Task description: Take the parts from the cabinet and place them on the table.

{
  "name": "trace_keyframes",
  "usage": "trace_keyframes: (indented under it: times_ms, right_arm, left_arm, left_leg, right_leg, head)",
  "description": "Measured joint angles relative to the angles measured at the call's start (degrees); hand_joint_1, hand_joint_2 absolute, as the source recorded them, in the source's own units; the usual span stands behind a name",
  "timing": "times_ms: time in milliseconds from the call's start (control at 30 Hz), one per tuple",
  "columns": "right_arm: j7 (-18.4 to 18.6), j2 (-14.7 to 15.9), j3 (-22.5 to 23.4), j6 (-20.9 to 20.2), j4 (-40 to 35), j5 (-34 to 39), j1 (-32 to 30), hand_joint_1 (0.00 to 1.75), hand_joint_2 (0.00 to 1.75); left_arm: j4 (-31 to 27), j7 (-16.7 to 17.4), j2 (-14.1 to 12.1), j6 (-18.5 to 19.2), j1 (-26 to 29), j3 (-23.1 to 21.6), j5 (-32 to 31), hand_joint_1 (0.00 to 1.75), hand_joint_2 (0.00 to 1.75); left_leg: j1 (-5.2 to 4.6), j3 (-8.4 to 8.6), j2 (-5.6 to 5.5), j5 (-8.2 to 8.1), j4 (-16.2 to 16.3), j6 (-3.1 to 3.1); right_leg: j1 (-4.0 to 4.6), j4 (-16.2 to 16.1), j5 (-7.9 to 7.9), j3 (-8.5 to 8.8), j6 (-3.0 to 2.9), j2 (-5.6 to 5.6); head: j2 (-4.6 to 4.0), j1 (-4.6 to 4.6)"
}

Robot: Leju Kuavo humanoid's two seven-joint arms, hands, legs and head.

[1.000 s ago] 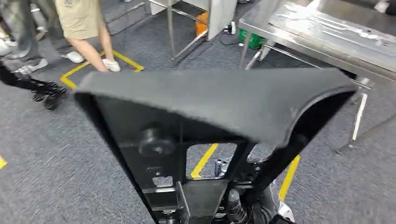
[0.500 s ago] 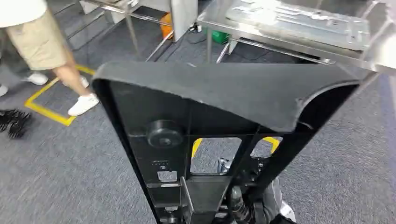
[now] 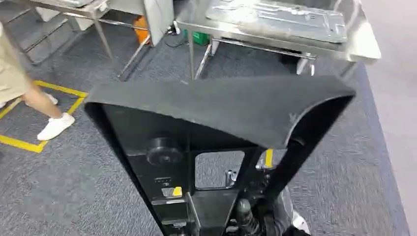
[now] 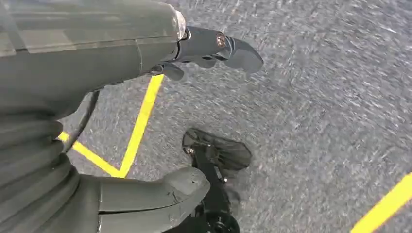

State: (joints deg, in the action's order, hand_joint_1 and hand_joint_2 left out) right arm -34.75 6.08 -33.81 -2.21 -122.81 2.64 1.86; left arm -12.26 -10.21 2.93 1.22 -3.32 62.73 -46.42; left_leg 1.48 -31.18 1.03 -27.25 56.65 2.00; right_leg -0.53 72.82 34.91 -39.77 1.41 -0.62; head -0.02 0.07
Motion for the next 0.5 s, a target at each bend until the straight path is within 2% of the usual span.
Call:
trace_keyframes:
  times_ms: [33, 67, 100, 133, 167, 200, 233, 333, 367, 400, 433, 467, 500]
  right_arm:
    - [0.0, 0.0, 0.0, 0.0, 0.1, 0.0, 0.0, 1.75, 1.75]
    - [0.1, 0.0, 0.0, 0.0, 0.1, 0.0, 0.0, 1.75, 1.75]
    - [0.1, 0.1, 0.0, 0.0, 0.1, 0.0, 0.0, 1.75, 1.75]
    - [0.2, 0.1, 0.0, 0.0, 0.1, 0.0, 0.0, 1.75, 1.75]
    - [0.3, 0.1, 0.0, 0.0, 0.1, 0.0, 0.0, 1.75, 1.75]
    - [0.3, 0.1, 0.0, 0.0, 0.1, 0.0, 0.1, 1.75, 1.75]
    - [0.4, 0.1, 0.0, 0.0, 0.2, 0.0, 0.1, 1.75, 1.75]
    - [0.4, 0.2, 0.1, 0.0, 0.2, 0.0, 0.1, 1.75, 1.75]
    - [0.4, 0.2, 0.1, 0.0, 0.1, 0.0, 0.1, 1.75, 1.75]
    - [0.4, 0.2, 0.1, 0.0, 0.1, 0.0, 0.0, 1.75, 1.75]
    - [0.4, 0.2, 0.1, 0.0, 0.1, 0.0, 0.2, 1.75, 1.75]
    - [0.4, 0.2, 0.1, 0.0, 0.1, 0.0, 0.2, 1.75, 1.75]
    - [0.4, 0.2, 0.1, 0.0, 0.2, 0.0, 0.2, 1.75, 1.75]
  left_arm:
    - [0.0, 0.0, 0.0, 0.0, 0.0, 0.1, 0.0, 0.00, 1.75]
    - [0.0, 0.0, 0.0, 0.0, 0.0, 0.2, -0.1, 0.00, 1.75]
    - [0.0, 0.0, 0.0, 0.1, 0.0, 0.3, -0.1, 0.00, 1.75]
    - [0.0, 0.0, 0.0, 0.2, -0.1, 0.3, -0.2, 0.00, 1.75]
    - [0.0, 0.0, 0.0, 0.2, -0.1, 0.3, -0.3, 0.00, 1.75]
    - [0.0, 0.0, 0.0, 0.2, -0.1, 0.3, -0.3, 0.00, 1.75]
    - [0.0, -0.1, 0.0, 0.2, -0.2, 0.4, -0.3, 0.00, 1.75]
    - [0.0, -0.1, 0.0, 0.2, -0.4, 0.4, -0.3, 0.00, 1.75]
    - [0.0, -0.1, 0.0, 0.2, -0.6, 0.4, -0.3, 0.00, 1.75]
    - [0.0, -0.1, 0.0, 0.3, -0.8, 0.4, -0.3, 0.00, 1.75]
    - [0.0, -0.1, 0.0, 0.3, -0.8, 0.4, -0.3, 0.00, 1.75]
    - [0.0, -0.1, 0.0, 0.4, -0.7, 0.4, -0.3, 0.00, 1.75]
    - [0.0, -0.1, 0.0, 0.3, -0.5, 0.5, -0.3, 0.00, 1.75]
  left_leg:
    - [0.01, 0.10, 0.73, -0.14, 0.0, -0.14]
    - [0.06, 0.28, 1.39, -0.33, 0.0, -0.24]
    - [0.12, 0.59, 1.96, -0.56, 0.0, -0.41]
    - [0.22, 1.06, 2.54, -0.85, 0.0, -0.64]
    - [0.25, 1.64, 3.03, -1.22, 0.0, -0.91]
    - [0.14, 2.06, 3.47, -1.49, 0.0, -1.30]
    - [-0.18, 2.27, 3.80, -1.86, 0.0, -1.82]
    - [-0.20, 3.02, 5.49, -2.14, -0.6, -2.75]
    - [-0.15, 3.24, 5.89, -2.49, -0.6, -3.25]
    - [0.12, 3.22, 3.43, -3.43, 0.6, -3.42]
    - [0.18, 1.60, 1.15, -5.61, 4.0, -3.35]
    - [0.19, -0.71, 0.06, -7.87, 8.6, -3.31]
    - [0.10, -3.39, -0.46, -9.86, 13.6, -3.31]
  right_leg:
    - [-0.25, 3.0, 0.43, -1.85, 0.22, 0.10]
    - [-0.43, 3.0, -0.62, -2.21, 0.40, 0.25]
    - [-0.59, 0.4, -2.83, -1.17, 0.52, 0.48]
    - [-0.73, -4.5, -5.83, 1.28, 0.53, 0.90]
    - [-0.71, -10.8, -8.79, 4.43, 0.35, 2.25]
    - [-0.48, -14.8, -9.41, 6.33, 0.10, 5.09]
    - [0.20, -15.0, -8.97, 6.43, -0.28, 4.89]
    - [0.48, -14.8, -8.72, 5.94, -1.12, 2.89]
    - [0.07, -15.4, -9.07, 6.58, -1.69, 2.08]
    - [-0.13, -15.8, -9.21, 6.92, -2.06, 1.61]
    - [-0.16, -15.9, -9.18, 6.98, -2.53, 1.21]
    - [-0.08, -15.8, -9.07, 6.97, -2.75, 0.63]
    - [0.08, -15.8, -8.96, 6.98, -2.91, -0.11]
  head:
    - [0.00, -0.02]
    - [0.00, 0.00]
    - [0.00, 0.00]
    - [0.00, 0.00]
    - [0.00, 0.00]
    - [0.00, 0.00]
    - [0.00, -0.02]
    - [0.00, 0.00]
    - [0.00, -0.04]
    - [0.00, -0.02]
    - [0.00, -0.04]
    - [0.00, -0.02]
    - [0.00, -0.04]
